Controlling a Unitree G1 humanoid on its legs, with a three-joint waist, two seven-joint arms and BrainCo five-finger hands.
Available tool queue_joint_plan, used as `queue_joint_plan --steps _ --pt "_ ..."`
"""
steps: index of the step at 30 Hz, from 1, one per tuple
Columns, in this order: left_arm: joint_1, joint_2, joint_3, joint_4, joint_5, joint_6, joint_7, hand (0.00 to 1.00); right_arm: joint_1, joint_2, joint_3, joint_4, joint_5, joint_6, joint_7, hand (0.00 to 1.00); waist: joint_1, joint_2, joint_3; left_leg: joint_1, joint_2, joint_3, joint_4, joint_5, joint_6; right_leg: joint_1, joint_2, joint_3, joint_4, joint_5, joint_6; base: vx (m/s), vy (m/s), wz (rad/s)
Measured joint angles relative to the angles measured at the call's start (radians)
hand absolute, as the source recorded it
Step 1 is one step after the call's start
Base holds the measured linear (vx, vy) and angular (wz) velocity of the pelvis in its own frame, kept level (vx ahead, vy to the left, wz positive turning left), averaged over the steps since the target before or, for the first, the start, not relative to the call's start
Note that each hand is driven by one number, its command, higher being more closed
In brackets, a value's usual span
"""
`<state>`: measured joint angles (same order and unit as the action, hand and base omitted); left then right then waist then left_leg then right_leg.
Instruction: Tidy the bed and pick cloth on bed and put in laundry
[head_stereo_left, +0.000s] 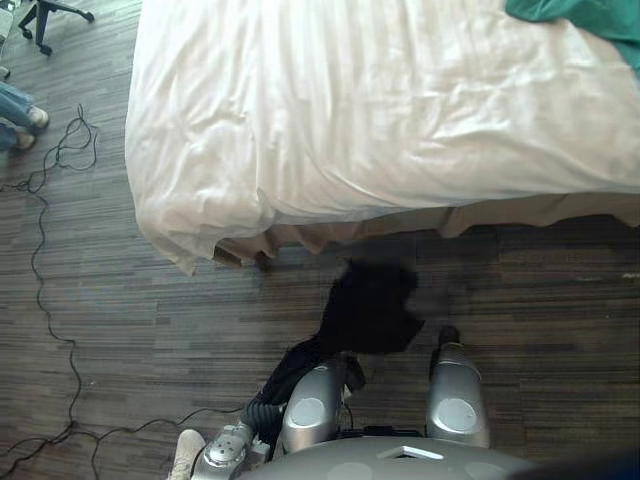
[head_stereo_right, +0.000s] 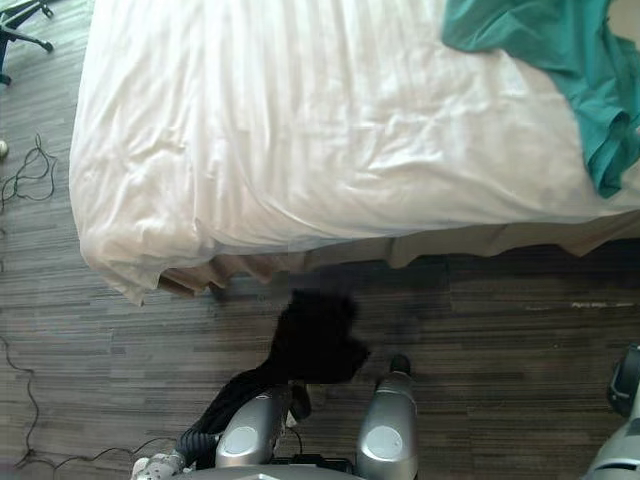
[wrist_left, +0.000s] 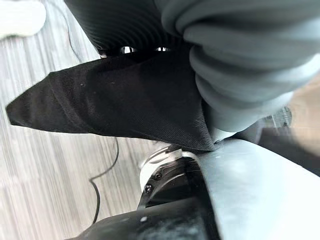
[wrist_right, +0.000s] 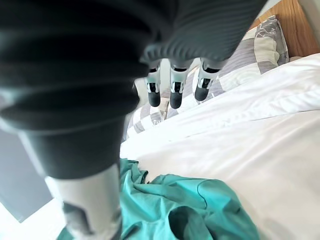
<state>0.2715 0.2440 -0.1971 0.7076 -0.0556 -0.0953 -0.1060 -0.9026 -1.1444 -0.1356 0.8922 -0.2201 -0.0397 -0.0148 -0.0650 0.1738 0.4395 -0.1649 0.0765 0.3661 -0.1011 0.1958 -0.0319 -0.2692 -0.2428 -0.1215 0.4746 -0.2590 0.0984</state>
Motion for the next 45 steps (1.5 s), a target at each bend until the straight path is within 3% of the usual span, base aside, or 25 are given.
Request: queue_joint_plan --steps 11,15,17,19,21,23,25,26,30,31,34,37,45 --pt "-0.023 0.018 -0.076 -0.103 -0.077 0.012 -0.005 1.00 -0.175 -0.016 0.203 0.048 0.000 0.010 0.077 0.00 0.014 0.073 0.026 -0.130 -0.056 -0.016 0.003 0.041 -0.015 -0.216 -0.071 0.028 0.171 -0.055 -0.003 -0.02 -0.080 0.09" --pt "-0.027 0.019 -0.080 -0.118 -0.113 0.027 -0.010 1.00 -0.251 -0.040 0.264 0.050 -0.001 0.025 0.061 0.00 0.026 0.086 0.017 -0.193 -0.069 -0.001 -0.001 0.018 -0.047 -0.321 -0.089 0.056 0.231 -0.062 -0.007 -0.06 -0.096 0.07" --pt "-0.034 0.019 -0.090 -0.136 -0.128 0.031 -0.020 1.00 -0.263 -0.078 0.286 0.031 -0.007 0.033 0.062 0.00 0.022 0.091 0.013 -0.217 -0.081 0.040 -0.001 -0.041 -0.106 -0.353 -0.118 0.060 0.233 -0.059 -0.006 -0.03 -0.049 0.35" --pt "-0.052 0.019 -0.106 -0.147 -0.131 0.031 -0.029 1.00 -0.303 -0.106 0.309 -0.014 -0.042 0.063 0.060 0.00 0.002 0.104 0.004 -0.232 -0.075 0.092 0.089 0.011 0.004 -0.392 -0.177 0.064 0.240 -0.054 0.004 0.00 -0.092 0.35" --pt "-0.053 0.017 -0.125 -0.168 -0.130 0.028 -0.046 1.00 -0.331 -0.125 0.312 -0.049 -0.055 0.087 0.058 0.00 0.007 0.119 -0.008 -0.238 -0.099 0.063 0.037 0.008 0.004 -0.443 -0.182 0.090 0.245 -0.042 0.025 0.05 -0.045 -0.01" --pt "-0.054 0.017 -0.128 -0.173 -0.129 0.018 -0.049 1.00 -0.351 -0.135 0.310 -0.048 -0.086 0.113 0.056 0.00 0.007 0.118 -0.007 -0.242 -0.117 0.062 0.010 0.023 0.007 -0.457 -0.192 0.095 0.239 -0.033 0.037 0.03 0.039 0.06" --pt "-0.053 0.017 -0.146 -0.174 -0.127 -0.006 -0.048 1.00 -0.359 -0.157 0.330 -0.034 -0.099 0.157 0.042 0.00 0.026 0.119 -0.007 -0.242 -0.122 0.061 0.005 0.020 0.003 -0.455 -0.197 0.094 0.230 -0.027 0.041 -0.01 -0.014 0.05" --pt "-0.051 0.017 -0.147 -0.174 -0.114 -0.029 -0.045 1.00 -0.359 -0.162 0.337 -0.026 -0.094 0.158 0.021 0.00 0.030 0.119 -0.007 -0.244 -0.120 0.064 0.004 -0.003 -0.020 -0.455 -0.197 0.092 0.225 -0.022 0.042 0.00 0.000 0.00" --pt "-0.048 0.017 -0.148 -0.177 -0.079 -0.053 -0.040 1.00 -0.358 -0.163 0.350 -0.030 -0.060 0.154 -0.031 0.00 0.024 0.119 -0.008 -0.246 -0.110 0.143 0.001 -0.013 -0.042 -0.454 -0.201 0.096 0.192 0.002 0.053 0.01 -0.014 -0.02" --pt "-0.048 0.018 -0.150 -0.181 -0.079 -0.054 -0.040 1.00 -0.358 -0.163 0.350 -0.030 -0.055 0.149 -0.046 0.00 0.019 0.119 -0.008 -0.247 -0.119 0.146 0.004 0.008 -0.017 -0.453 -0.209 0.099 0.188 0.005 0.059 0.06 -0.033 0.03" --pt "-0.048 0.020 -0.155 -0.194 -0.076 -0.061 -0.039 1.00 -0.358 -0.165 0.350 -0.019 -0.038 0.137 -0.075 0.00 0.010 0.119 -0.008 -0.246 -0.125 0.142 0.004 0.020 -0.003 -0.442 -0.214 0.097 0.172 0.013 0.070 0.06 -0.074 0.04" --pt "-0.048 0.020 -0.160 -0.194 -0.071 -0.068 -0.039 1.00 -0.352 -0.160 0.366 0.010 -0.022 0.111 -0.095 0.00 0.006 0.119 -0.008 -0.230 -0.120 0.105 0.004 0.042 -0.025 -0.406 -0.210 0.082 0.146 0.024 0.069 0.02 -0.111 -0.02" --pt "-0.045 0.048 -0.183 -0.210 -0.040 -0.069 -0.039 1.00 -0.351 -0.146 0.383 0.029 0.009 0.097 -0.142 0.00 0.010 0.119 -0.008 -0.205 -0.085 0.025 0.002 0.076 -0.057 -0.359 -0.164 0.076 0.076 0.074 0.057 -0.03 -0.107 -0.14"
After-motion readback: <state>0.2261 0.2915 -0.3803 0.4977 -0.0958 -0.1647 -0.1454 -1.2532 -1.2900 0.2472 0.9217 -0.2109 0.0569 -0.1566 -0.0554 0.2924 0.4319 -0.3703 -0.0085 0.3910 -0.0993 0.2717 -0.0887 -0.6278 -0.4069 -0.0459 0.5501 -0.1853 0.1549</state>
